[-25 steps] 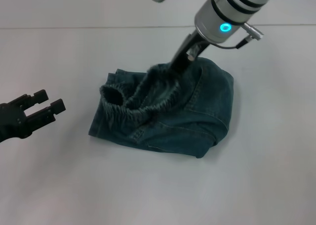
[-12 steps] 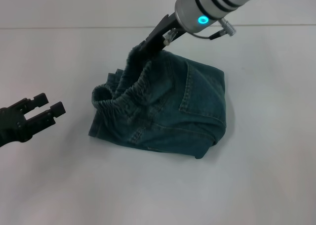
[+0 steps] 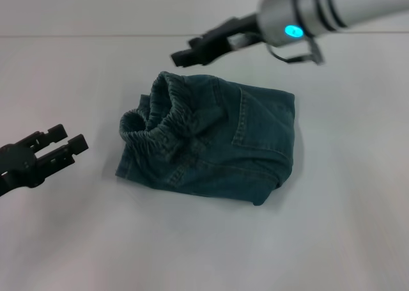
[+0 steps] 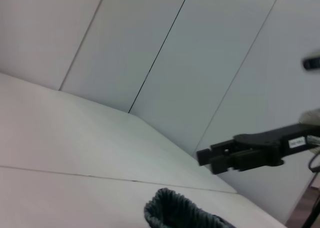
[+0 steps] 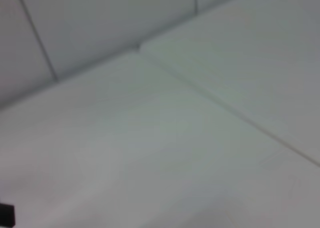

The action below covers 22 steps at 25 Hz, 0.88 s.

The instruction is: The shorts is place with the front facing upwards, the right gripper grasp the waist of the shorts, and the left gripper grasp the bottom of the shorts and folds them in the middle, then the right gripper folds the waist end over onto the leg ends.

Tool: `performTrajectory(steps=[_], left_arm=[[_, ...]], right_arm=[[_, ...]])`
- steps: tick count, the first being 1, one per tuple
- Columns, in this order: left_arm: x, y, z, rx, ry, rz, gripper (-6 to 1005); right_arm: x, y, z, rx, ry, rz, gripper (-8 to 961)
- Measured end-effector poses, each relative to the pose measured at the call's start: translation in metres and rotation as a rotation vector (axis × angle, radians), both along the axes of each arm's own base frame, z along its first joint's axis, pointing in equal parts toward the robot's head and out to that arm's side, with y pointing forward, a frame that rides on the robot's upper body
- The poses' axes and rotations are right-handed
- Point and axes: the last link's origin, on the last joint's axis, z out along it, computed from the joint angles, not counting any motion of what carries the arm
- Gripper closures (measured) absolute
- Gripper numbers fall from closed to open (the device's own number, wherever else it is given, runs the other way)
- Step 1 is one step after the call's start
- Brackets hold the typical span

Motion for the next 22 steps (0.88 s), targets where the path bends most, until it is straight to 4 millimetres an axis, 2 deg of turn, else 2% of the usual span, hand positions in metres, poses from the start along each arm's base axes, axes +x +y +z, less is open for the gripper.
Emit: performTrajectory(steps=[3,6,9,11,14,16,19,22], left_arm=[[0.002,-0.003,0.002,-0.023,-0.014,-0.011,264],[0.004,-0.012,0.010,-0.088,-0.013,-0.050,264],[0.004,-0.019,0.014,-0.162,0.004,-0.066,264],[0.005,-0.022,0.015,-0.211,0.018,-0.072,264],[0.007,-0.023,0.013,-0.237,0.023,-0.082,265],[0.009,-0.021,0.012,-0.244,0.023,-0.091,266],[0.013,-0.016,0.009,-0.258,0.028,-0.109,266],[0.017,-0.009,0.004,-0.280,0.050,-0.127,266]], right_arm=[[0.020,-0.013,0.025,0.023,0.107,-0.007,363],[0.049,-0.034,0.053,0.006,0.180,-0.013,258],[0.090,-0.065,0.079,-0.051,0.247,0.004,197],[0.122,-0.090,0.088,-0.077,0.287,0.006,157],[0.165,-0.124,0.090,-0.065,0.355,-0.019,96],[0.184,-0.142,0.086,-0.052,0.389,-0.029,56],[0.201,-0.160,0.077,-0.024,0.415,-0.029,48],[0.209,-0.167,0.071,-0.011,0.423,-0.042,41]])
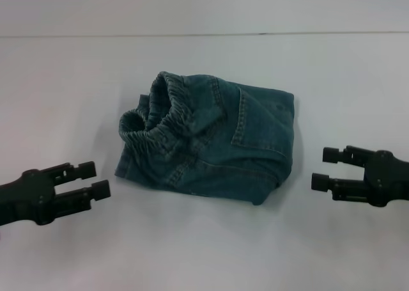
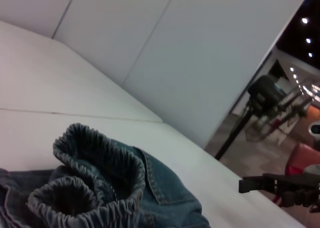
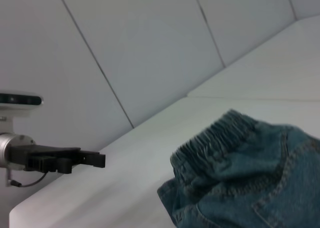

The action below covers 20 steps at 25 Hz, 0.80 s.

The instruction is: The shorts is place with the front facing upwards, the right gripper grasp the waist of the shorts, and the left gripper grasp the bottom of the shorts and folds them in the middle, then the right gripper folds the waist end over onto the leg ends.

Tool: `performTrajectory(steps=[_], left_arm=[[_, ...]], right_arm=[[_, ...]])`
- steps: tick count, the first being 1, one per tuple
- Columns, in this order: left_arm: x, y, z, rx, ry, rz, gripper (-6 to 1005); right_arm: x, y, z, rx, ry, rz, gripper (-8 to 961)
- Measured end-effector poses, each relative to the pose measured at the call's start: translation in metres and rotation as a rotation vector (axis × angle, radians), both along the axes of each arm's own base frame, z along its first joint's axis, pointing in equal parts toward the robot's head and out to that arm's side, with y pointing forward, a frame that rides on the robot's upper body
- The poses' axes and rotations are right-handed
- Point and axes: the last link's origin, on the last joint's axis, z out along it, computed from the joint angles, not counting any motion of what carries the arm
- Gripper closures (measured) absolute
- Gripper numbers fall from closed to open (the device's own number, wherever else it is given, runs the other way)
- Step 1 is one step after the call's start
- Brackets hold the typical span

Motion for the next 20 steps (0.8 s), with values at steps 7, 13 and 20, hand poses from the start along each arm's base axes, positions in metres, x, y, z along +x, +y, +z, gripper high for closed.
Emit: performTrajectory(steps=[7,13,20], left_arm=[[0.003,0.005,-0.007,-0.018,0.019,-0.008,266],[0.004,0.007,-0.009,-0.013,0.002,-0.002,266],[0.006,0.009,-0.011,-0.016,-0.009,-0.004,266]], right_arm=[[0.002,-0.001,-0.006,-0.011,0.000,-0.011,44],[0.000,0.005,-0.016,-0.021,-0.019,-0.019,46],[-0.005,0.008,-0.023,-0.062,-0.035,-0.009,46]])
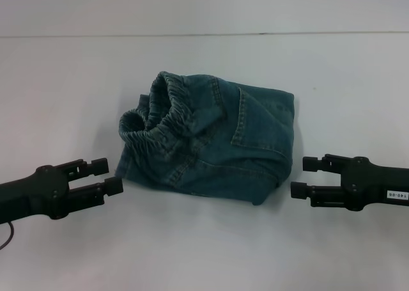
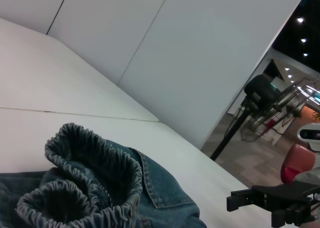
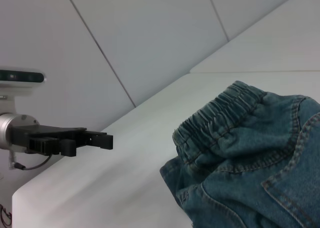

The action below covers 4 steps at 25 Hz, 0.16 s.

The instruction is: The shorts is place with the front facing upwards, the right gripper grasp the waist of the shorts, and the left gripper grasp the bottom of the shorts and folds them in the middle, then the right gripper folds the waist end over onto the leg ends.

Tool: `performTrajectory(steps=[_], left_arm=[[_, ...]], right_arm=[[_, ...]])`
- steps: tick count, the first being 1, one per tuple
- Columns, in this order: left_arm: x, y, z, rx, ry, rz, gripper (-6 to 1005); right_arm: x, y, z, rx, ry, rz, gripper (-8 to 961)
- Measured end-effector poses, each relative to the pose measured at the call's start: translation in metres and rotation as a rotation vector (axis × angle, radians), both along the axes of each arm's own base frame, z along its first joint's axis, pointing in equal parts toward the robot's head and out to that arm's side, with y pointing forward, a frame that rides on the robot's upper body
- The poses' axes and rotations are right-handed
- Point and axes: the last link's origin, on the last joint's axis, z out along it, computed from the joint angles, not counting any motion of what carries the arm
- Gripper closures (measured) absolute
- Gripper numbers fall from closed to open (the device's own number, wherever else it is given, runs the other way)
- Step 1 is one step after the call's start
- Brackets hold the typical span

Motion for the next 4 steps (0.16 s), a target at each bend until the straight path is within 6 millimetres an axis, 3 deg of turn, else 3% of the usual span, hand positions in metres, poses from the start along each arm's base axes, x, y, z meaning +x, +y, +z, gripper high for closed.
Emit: performTrajectory(steps=[4], left_arm=[[0.0005,0.0007,-0.0005,0.000,-0.002,0.000,266]], right_arm=[[-0.0010,0.0011,-0.0002,0.001,0.001,0.001,46]])
